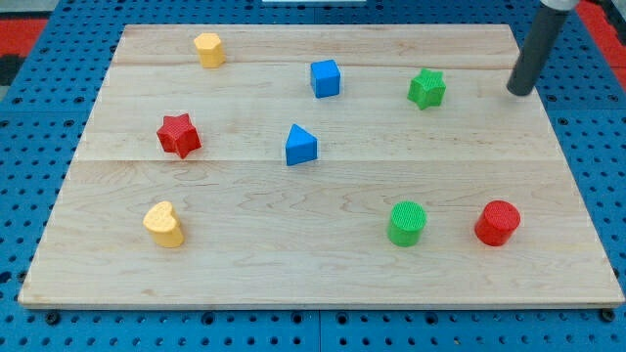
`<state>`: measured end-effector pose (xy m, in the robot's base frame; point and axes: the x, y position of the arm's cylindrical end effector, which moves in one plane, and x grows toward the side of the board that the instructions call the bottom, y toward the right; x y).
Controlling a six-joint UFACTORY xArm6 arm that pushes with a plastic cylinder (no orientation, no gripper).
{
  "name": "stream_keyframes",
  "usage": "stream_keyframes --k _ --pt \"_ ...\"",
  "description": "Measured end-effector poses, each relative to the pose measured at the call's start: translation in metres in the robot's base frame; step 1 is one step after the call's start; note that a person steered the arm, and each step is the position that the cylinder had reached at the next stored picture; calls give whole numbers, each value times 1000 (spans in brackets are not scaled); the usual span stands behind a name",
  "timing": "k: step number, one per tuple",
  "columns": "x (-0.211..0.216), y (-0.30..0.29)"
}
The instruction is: Push the red circle into the green circle
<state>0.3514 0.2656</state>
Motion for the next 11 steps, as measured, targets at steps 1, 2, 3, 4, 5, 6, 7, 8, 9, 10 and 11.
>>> stream_keyframes --k 1,2,3,4,5,6,7,8,9,10,11 --pt "71 0" --pt "143 0" --pt "155 -12" --pt "180 -17" --pt "196 -44" --pt "196 -90" --pt "187 -100" --pt "162 -75" --pt "149 -110" --pt "145 -138" --pt "163 -104"
